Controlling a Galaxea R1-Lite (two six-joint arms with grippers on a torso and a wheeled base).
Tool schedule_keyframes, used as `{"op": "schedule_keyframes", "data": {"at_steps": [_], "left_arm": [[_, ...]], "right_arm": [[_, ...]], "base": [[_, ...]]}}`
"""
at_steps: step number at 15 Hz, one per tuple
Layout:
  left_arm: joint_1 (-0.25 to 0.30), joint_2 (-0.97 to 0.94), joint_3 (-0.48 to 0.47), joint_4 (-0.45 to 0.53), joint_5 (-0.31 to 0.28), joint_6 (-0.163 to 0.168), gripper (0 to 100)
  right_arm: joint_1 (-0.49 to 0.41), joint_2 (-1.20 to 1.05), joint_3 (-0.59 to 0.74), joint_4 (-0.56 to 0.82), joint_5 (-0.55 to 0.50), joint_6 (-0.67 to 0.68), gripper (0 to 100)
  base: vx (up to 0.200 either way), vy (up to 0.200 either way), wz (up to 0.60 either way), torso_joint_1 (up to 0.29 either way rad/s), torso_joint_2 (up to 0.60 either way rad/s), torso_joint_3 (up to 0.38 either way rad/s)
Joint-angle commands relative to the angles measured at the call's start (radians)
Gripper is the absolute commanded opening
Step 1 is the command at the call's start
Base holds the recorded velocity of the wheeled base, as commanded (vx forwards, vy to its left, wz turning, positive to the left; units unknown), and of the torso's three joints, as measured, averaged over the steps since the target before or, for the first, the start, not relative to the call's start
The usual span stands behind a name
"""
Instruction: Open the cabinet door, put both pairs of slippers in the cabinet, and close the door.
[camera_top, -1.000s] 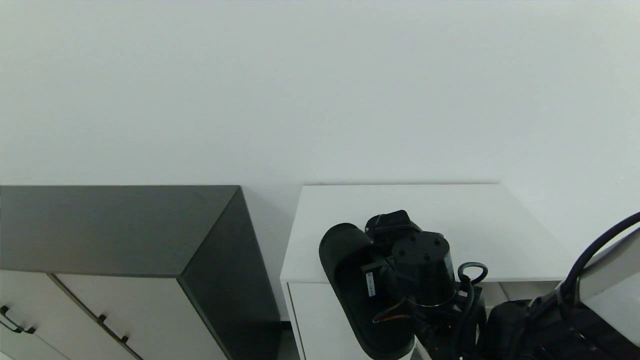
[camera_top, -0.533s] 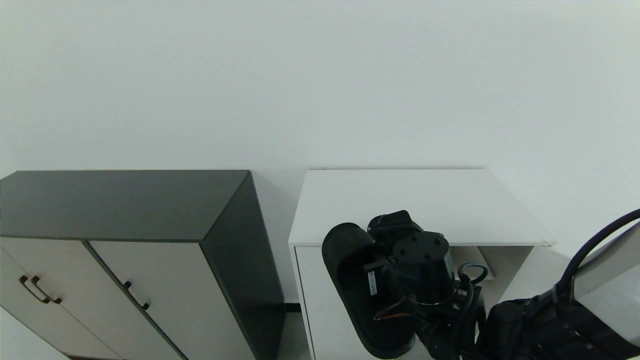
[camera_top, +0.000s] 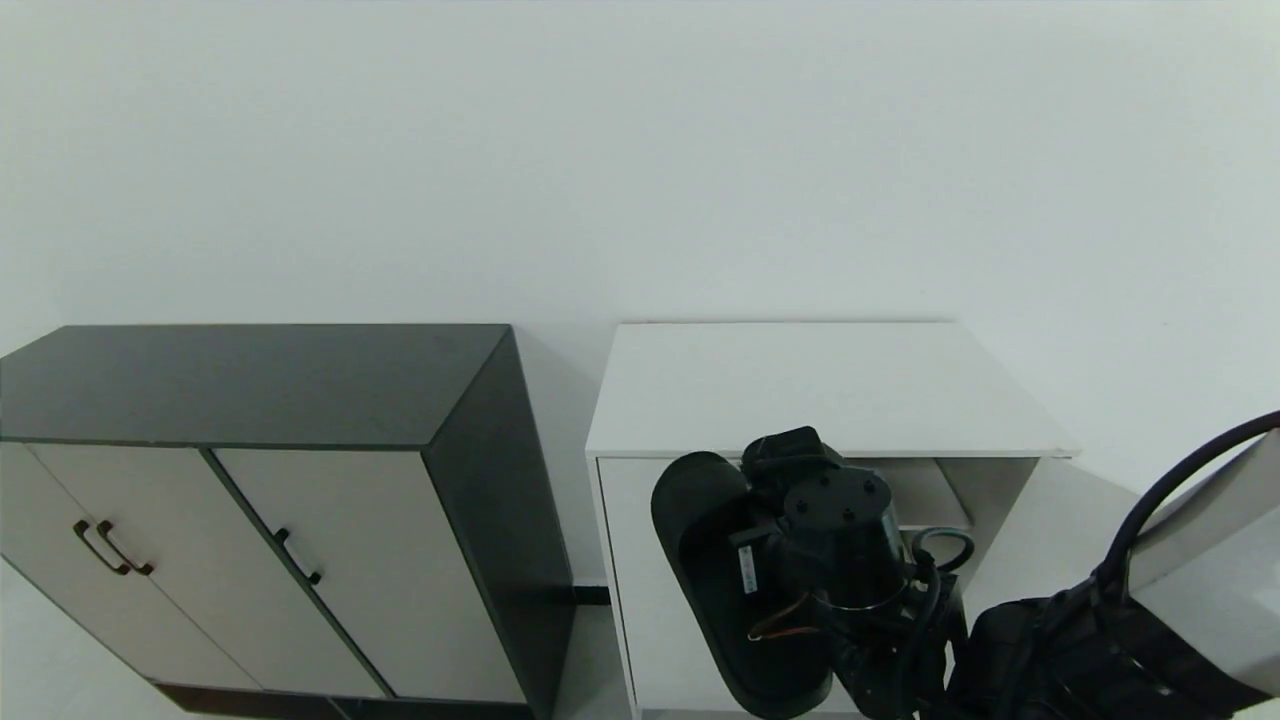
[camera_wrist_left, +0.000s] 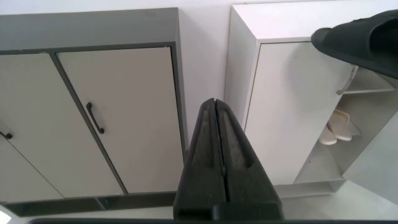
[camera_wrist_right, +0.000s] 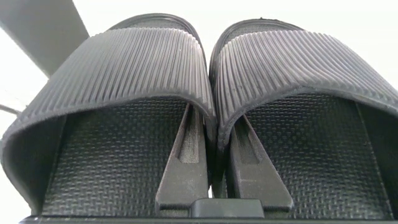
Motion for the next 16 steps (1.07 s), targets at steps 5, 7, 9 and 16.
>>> {"op": "schedule_keyframes", "data": {"at_steps": [5, 7, 9, 16], "left_arm": [[0.0, 0.0, 0.0, 0.0, 0.0, -0.001, 0], [0.0, 0.0, 0.0, 0.0, 0.0, -0.001, 0], [0.0, 0.0, 0.0, 0.0, 0.0, -0.001, 0], [0.0, 0.0, 0.0, 0.0, 0.0, -0.001, 0]], "right_arm": [[0.002, 0.004, 0.002, -0.001, 0.003, 0.002, 0], [0.0, 0.004, 0.002, -0.001, 0.003, 0.002, 0], [-0.007, 0.003, 0.008, -0.004, 0.003, 0.003, 0], [-0.007, 0.009, 0.017, -0.053, 0.001, -0.004, 0]], "base": [[0.0, 0.0, 0.0, 0.0, 0.0, 0.0], [0.0, 0.0, 0.0, 0.0, 0.0, 0.0], [0.0, 0.0, 0.0, 0.0, 0.0, 0.0], [0.0, 0.0, 0.0, 0.0, 0.0, 0.0]]}}
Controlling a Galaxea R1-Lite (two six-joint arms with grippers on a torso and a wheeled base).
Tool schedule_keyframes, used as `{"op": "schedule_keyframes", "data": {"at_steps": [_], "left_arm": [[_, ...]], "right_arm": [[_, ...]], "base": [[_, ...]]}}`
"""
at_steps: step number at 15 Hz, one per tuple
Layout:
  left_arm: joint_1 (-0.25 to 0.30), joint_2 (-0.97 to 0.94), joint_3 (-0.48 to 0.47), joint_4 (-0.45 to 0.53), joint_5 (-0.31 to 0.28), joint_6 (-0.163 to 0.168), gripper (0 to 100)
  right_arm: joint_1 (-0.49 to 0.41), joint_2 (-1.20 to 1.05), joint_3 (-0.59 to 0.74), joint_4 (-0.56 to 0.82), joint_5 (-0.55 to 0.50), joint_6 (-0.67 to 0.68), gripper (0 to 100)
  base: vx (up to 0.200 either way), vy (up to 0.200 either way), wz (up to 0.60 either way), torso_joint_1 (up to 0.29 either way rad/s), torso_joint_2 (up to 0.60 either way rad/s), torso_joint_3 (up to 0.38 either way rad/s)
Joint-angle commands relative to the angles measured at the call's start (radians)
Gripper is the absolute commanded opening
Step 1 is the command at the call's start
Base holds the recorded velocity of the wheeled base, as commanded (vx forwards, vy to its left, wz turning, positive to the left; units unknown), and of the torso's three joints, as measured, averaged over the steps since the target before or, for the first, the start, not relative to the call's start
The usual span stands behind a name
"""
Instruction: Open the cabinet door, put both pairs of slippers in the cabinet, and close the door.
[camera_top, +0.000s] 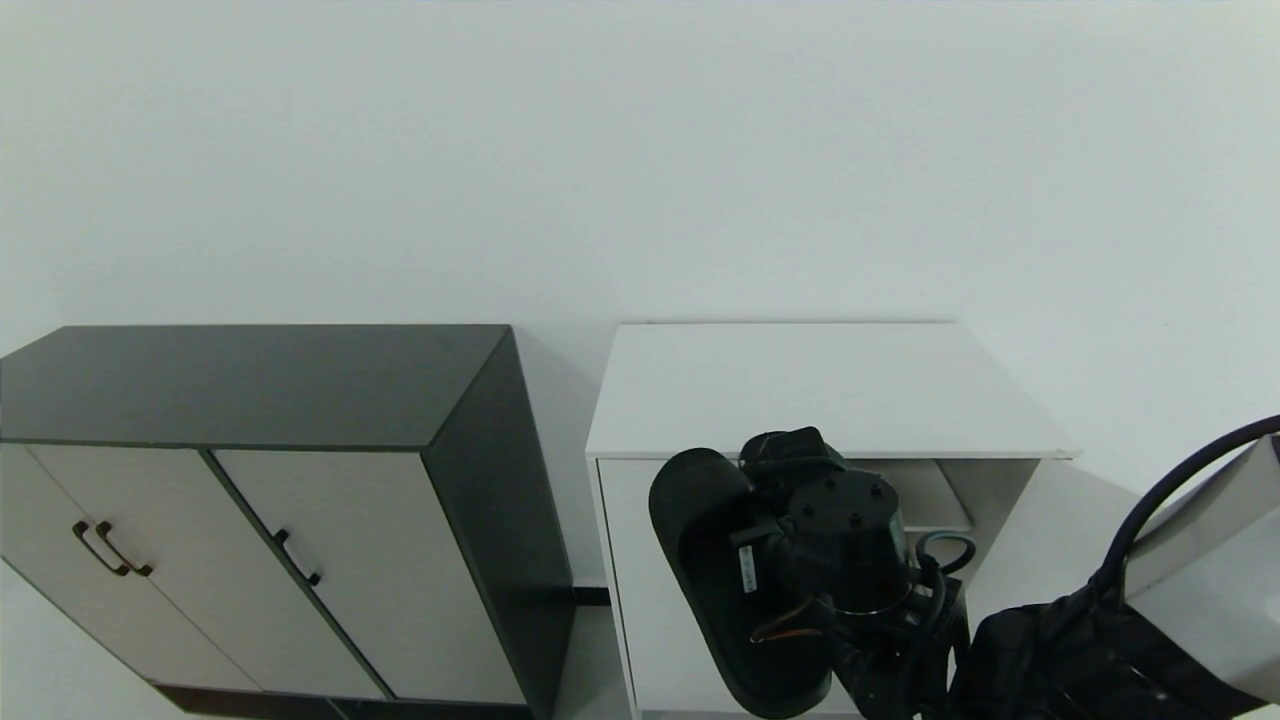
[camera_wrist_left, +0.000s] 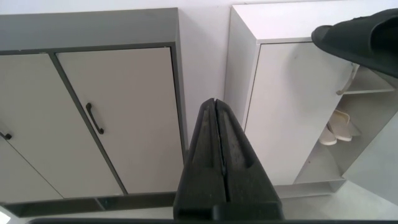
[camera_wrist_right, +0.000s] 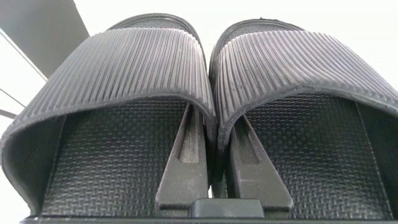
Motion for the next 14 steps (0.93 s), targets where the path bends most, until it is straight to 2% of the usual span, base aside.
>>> {"op": "schedule_keyframes", "data": {"at_steps": [1, 2, 9, 12, 14], "left_arm": [[0.0, 0.0, 0.0, 0.0, 0.0, 0.0, 0], [0.0, 0.0, 0.0, 0.0, 0.0, 0.001, 0], [0.0, 0.0, 0.0, 0.0, 0.0, 0.001, 0], [0.0, 0.0, 0.0, 0.0, 0.0, 0.001, 0], [0.0, 0.0, 0.0, 0.0, 0.0, 0.001, 0]], "right_arm": [[0.0, 0.003, 0.001, -0.003, 0.0, -0.002, 0], [0.0, 0.003, 0.008, -0.008, 0.0, -0.004, 0], [0.0, -0.012, 0.024, -0.011, 0.001, -0.008, 0], [0.01, -0.098, 0.067, -0.008, 0.075, -0.014, 0], [0.01, -0.109, 0.074, -0.007, 0.089, -0.014, 0]], "base": [[0.0, 0.0, 0.0, 0.0, 0.0, 0.0], [0.0, 0.0, 0.0, 0.0, 0.0, 0.0], [0.0, -0.2, 0.0, -0.006, 0.0, 0.0], [0.0, -0.2, 0.0, 0.004, 0.0, 0.002], [0.0, -0.2, 0.0, -0.002, 0.0, 0.002]]}}
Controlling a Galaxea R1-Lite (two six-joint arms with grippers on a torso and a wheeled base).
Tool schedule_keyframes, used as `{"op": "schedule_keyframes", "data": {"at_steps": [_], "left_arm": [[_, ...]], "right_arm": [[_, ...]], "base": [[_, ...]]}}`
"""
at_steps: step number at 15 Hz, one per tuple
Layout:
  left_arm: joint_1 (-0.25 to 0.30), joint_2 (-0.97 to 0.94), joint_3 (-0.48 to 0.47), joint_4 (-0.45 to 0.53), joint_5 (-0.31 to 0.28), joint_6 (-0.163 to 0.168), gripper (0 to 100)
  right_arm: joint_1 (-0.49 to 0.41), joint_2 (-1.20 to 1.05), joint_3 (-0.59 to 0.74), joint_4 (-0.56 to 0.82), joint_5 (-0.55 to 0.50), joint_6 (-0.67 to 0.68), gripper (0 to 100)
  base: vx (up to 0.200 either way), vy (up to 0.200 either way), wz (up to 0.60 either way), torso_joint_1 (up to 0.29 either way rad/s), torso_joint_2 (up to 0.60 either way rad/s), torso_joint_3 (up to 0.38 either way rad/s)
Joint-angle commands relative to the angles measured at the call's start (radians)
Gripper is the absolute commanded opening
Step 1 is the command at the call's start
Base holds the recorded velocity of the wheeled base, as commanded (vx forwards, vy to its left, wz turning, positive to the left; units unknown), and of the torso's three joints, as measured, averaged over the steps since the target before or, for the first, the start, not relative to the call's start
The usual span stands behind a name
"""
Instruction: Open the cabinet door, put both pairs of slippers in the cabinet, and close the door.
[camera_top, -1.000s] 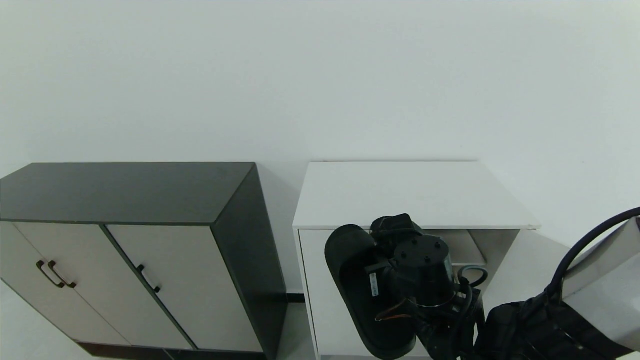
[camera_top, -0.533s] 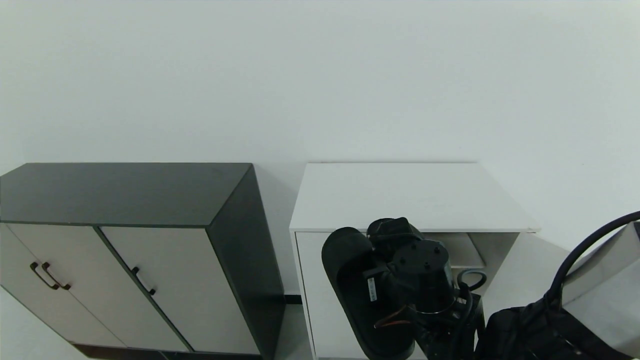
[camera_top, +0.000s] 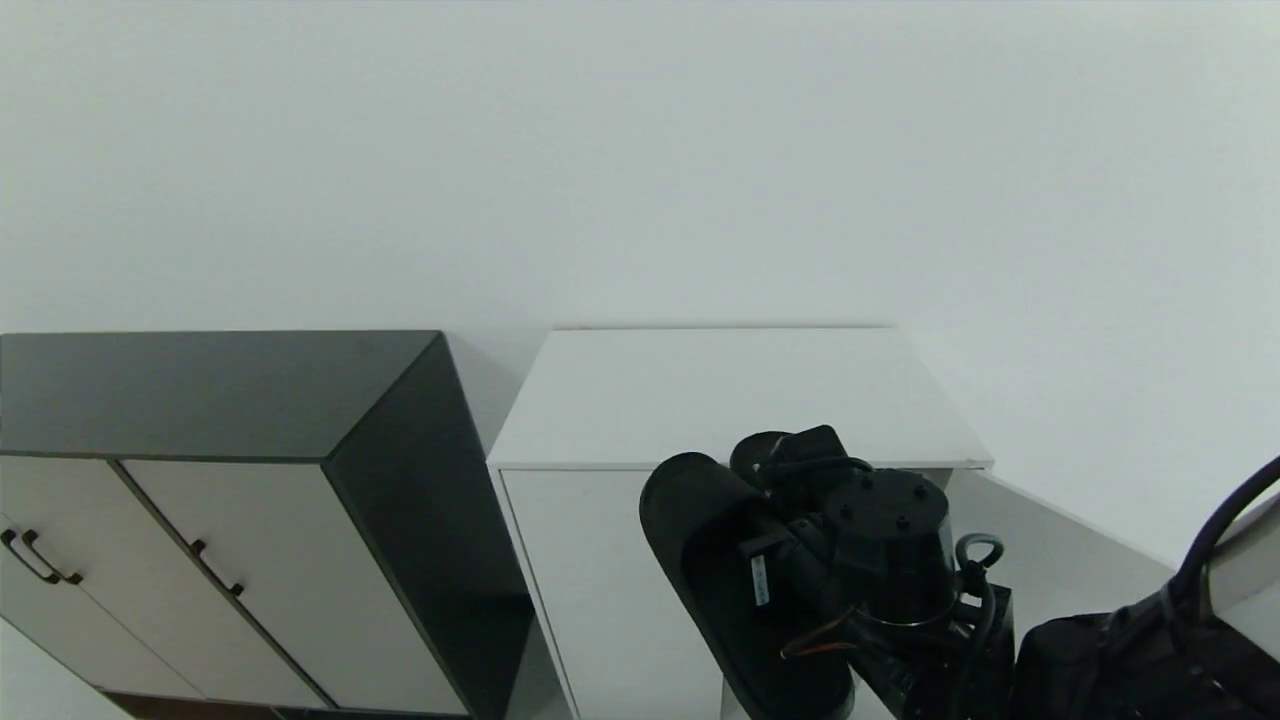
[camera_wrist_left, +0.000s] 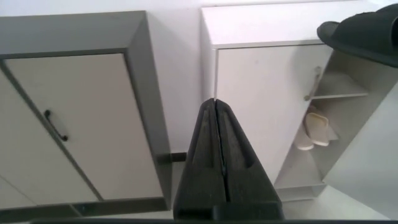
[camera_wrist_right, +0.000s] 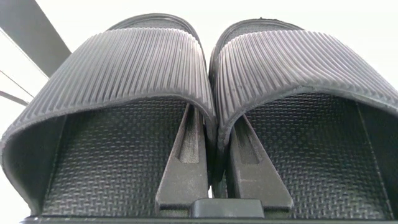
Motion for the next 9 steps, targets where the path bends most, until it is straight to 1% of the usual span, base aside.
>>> {"op": "schedule_keyframes", "data": {"at_steps": [1, 6, 9], "left_arm": [[0.0, 0.0, 0.0, 0.0, 0.0, 0.0, 0], [0.0, 0.0, 0.0, 0.0, 0.0, 0.0, 0], [0.0, 0.0, 0.0, 0.0, 0.0, -0.001, 0]], "right_arm": [[0.0, -0.031, 0.008, 0.0, 0.001, 0.0, 0], [0.007, -0.031, 0.012, 0.0, 0.001, 0.0, 0], [0.007, -0.031, 0.013, 0.0, 0.001, 0.0, 0]], "base": [[0.0, -0.2, 0.0, 0.002, 0.0, 0.002], [0.0, -0.2, 0.0, 0.003, 0.0, 0.001], [0.0, 0.0, 0.0, 0.0, 0.0, 0.0]]}}
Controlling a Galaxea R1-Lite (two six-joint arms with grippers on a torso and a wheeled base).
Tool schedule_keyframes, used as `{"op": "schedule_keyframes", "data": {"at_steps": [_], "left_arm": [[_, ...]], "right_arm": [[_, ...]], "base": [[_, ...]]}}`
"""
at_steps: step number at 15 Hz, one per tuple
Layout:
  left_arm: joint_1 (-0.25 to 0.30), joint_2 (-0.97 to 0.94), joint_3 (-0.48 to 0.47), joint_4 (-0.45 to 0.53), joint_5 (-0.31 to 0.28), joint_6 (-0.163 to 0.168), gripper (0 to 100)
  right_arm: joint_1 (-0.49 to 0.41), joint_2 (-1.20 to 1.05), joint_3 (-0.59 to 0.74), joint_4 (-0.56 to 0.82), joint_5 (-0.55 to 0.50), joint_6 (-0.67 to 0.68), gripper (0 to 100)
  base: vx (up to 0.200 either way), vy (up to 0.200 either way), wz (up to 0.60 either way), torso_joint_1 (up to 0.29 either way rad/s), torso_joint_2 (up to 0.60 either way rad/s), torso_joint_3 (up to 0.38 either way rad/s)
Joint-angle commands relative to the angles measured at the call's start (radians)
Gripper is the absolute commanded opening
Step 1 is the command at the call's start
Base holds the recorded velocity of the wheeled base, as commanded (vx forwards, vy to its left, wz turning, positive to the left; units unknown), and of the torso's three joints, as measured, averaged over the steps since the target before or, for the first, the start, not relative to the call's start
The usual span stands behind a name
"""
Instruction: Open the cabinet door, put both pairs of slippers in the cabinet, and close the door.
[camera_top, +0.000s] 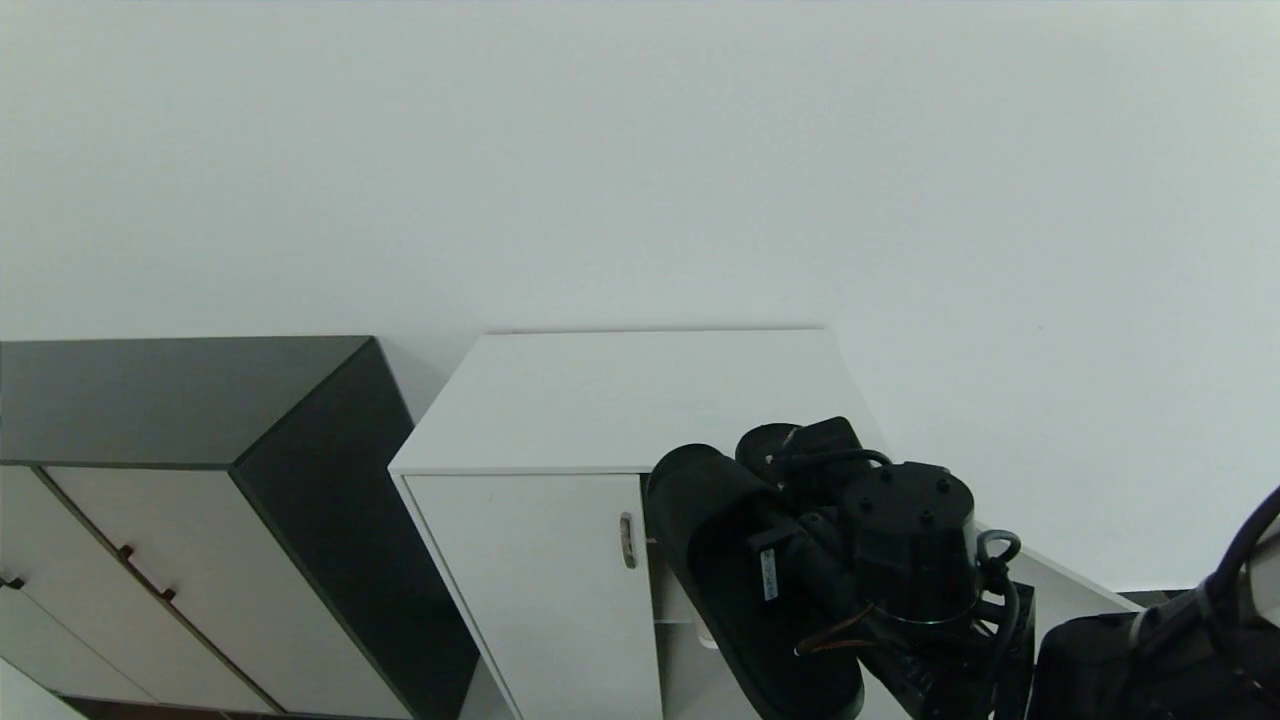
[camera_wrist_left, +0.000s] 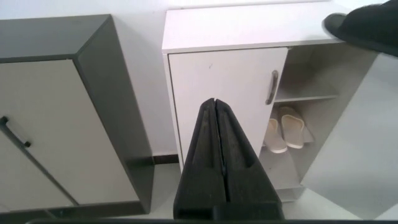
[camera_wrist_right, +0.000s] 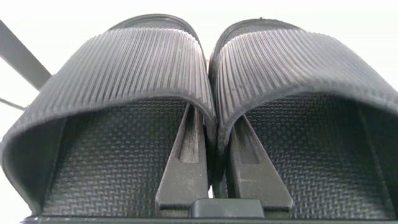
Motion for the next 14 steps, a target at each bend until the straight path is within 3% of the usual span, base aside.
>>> {"op": "schedule_keyframes", "data": {"at_steps": [1, 14], "left_arm": [[0.0, 0.0, 0.0, 0.0, 0.001, -0.001, 0], [0.0, 0.0, 0.0, 0.0, 0.001, -0.001, 0]], "right_arm": [[0.001, 0.0, 0.001, 0.0, 0.001, 0.0, 0], [-0.023, 0.006, 0.019, -0.002, 0.004, -0.008, 0]], "base": [[0.0, 0.0, 0.0, 0.0, 0.0, 0.0], [0.0, 0.0, 0.0, 0.0, 0.0, 0.0]]}}
